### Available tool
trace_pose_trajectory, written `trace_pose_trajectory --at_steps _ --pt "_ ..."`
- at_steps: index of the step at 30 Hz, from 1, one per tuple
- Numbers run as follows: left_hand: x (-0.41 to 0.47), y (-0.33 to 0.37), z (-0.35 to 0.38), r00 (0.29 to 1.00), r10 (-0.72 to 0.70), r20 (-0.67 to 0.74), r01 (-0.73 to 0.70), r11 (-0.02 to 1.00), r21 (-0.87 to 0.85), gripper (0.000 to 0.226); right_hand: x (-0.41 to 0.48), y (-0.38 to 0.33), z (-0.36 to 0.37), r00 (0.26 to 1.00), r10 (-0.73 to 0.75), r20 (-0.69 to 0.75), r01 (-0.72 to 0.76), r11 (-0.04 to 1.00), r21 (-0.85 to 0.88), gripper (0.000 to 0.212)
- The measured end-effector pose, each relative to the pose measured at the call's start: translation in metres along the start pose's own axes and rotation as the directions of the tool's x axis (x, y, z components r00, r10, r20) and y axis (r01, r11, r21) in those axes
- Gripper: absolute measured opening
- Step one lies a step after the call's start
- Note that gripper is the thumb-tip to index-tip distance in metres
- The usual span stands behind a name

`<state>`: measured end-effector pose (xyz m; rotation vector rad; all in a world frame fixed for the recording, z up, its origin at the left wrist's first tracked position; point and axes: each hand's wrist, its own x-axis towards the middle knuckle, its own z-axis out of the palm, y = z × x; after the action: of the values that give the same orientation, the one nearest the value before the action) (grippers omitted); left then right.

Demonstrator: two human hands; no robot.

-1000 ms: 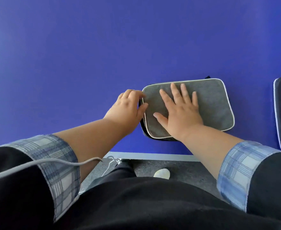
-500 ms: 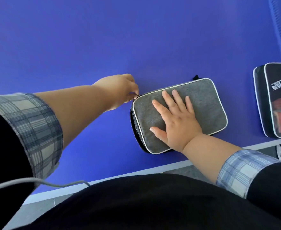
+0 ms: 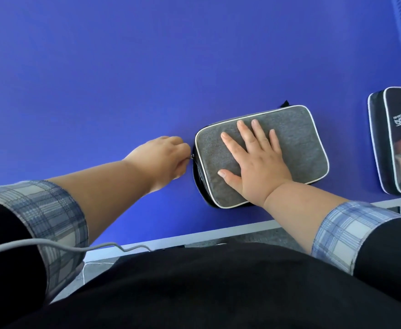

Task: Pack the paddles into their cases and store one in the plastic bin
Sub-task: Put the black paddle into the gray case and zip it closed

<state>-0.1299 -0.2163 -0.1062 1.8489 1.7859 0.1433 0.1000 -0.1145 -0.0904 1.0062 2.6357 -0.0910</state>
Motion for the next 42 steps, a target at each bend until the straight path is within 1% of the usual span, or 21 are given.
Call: trace_pose_trajectory --at_steps 5,11,15,21,24,26,28,29,30,31,32,33,34,35,36,37,38,39,40,41,42 --pt "-0.016 0.024 0.019 0.999 -0.041 0.007 0.041 0.999 0.018 0.020 -0.001 0.001 0.002 1.000 -0.009 -0.005 0.009 1.000 0.010 0.077" --pt "-0.049 0.068 0.051 0.991 -0.106 -0.081 0.103 0.994 -0.038 0.018 -0.001 0.004 0.006 0.999 -0.017 -0.034 0.017 1.000 0.010 0.077" --pt "-0.056 0.104 0.066 0.969 -0.230 -0.088 0.223 0.971 -0.083 0.021 -0.002 0.004 0.006 0.998 -0.025 -0.057 0.027 0.999 0.036 0.077" --pt "-0.047 0.142 0.079 0.932 -0.352 -0.085 0.344 0.934 -0.091 0.024 -0.001 0.004 0.010 0.995 -0.038 -0.096 0.044 0.997 0.062 0.077" --pt "-0.040 0.162 0.085 0.916 -0.393 -0.086 0.386 0.919 -0.083 0.028 -0.002 0.005 0.012 0.993 -0.028 -0.119 0.038 0.995 0.087 0.078" --pt "-0.030 0.174 0.086 0.897 -0.433 -0.086 0.423 0.899 -0.115 0.030 -0.002 0.005 0.012 0.992 -0.029 -0.122 0.044 0.992 0.116 0.077" --pt "-0.023 0.180 0.086 0.875 -0.478 -0.071 0.464 0.872 -0.153 0.032 0.000 0.008 0.009 0.992 -0.056 -0.115 0.081 0.971 0.226 0.073" --pt "-0.023 0.181 0.085 0.864 -0.499 -0.064 0.482 0.857 -0.179 0.032 0.000 0.011 0.004 0.991 -0.063 -0.117 0.102 0.927 0.362 0.066" --pt "-0.023 0.183 0.084 0.853 -0.519 -0.057 0.498 0.842 -0.208 0.032 -0.005 0.016 -0.002 0.990 -0.047 -0.134 0.113 0.836 0.537 0.058" --pt "-0.025 0.184 0.083 0.842 -0.538 -0.050 0.513 0.825 -0.235 0.031 -0.014 0.021 -0.007 0.985 0.000 -0.174 0.123 0.711 0.692 0.048" --pt "-0.027 0.187 0.081 0.830 -0.556 -0.038 0.529 0.808 -0.260 0.030 -0.027 0.026 -0.010 0.967 0.095 -0.237 0.131 0.611 0.780 0.038" --pt "-0.029 0.190 0.079 0.820 -0.572 -0.024 0.543 0.790 -0.286 0.029 -0.045 0.028 -0.011 0.936 0.207 -0.284 0.121 0.569 0.813 0.027" --pt "-0.031 0.193 0.077 0.811 -0.585 -0.009 0.554 0.773 -0.309 0.029 -0.062 0.028 -0.006 0.915 0.299 -0.271 0.067 0.550 0.832 0.022" --pt "-0.032 0.194 0.074 0.806 -0.593 0.001 0.560 0.761 -0.326 0.029 -0.078 0.024 0.001 0.913 0.362 -0.188 -0.032 0.523 0.852 0.027" --pt "-0.033 0.195 0.072 0.803 -0.596 0.009 0.563 0.754 -0.338 0.029 -0.093 0.017 0.008 0.924 0.380 -0.035 -0.162 0.474 0.865 0.033" --pt "-0.034 0.196 0.070 0.801 -0.599 0.015 0.565 0.748 -0.349 0.029 -0.105 0.008 0.015 0.922 0.351 0.161 -0.303 0.400 0.865 0.038" --pt "-0.035 0.197 0.069 0.798 -0.602 0.020 0.568 0.742 -0.356 0.027 -0.113 0.000 0.021 0.888 0.285 0.360 -0.439 0.296 0.849 0.039" --pt "-0.036 0.198 0.068 0.797 -0.603 0.025 0.572 0.741 -0.352 0.026 -0.119 -0.007 0.025 0.827 0.199 0.526 -0.557 0.157 0.816 0.039" --pt "-0.036 0.198 0.068 0.798 -0.602 0.031 0.577 0.747 -0.331 0.025 -0.121 -0.013 0.026 0.770 0.123 0.626 -0.633 0.017 0.774 0.039" --pt "-0.036 0.198 0.067 0.799 -0.600 0.035 0.582 0.758 -0.294 0.025 -0.120 -0.016 0.026 0.746 0.074 0.662 -0.658 -0.066 0.750 0.040" --pt "-0.035 0.198 0.067 0.800 -0.599 0.039 0.587 0.769 -0.253 0.025 -0.116 -0.017 0.025 0.746 0.052 0.664 -0.658 -0.092 0.747 0.040"
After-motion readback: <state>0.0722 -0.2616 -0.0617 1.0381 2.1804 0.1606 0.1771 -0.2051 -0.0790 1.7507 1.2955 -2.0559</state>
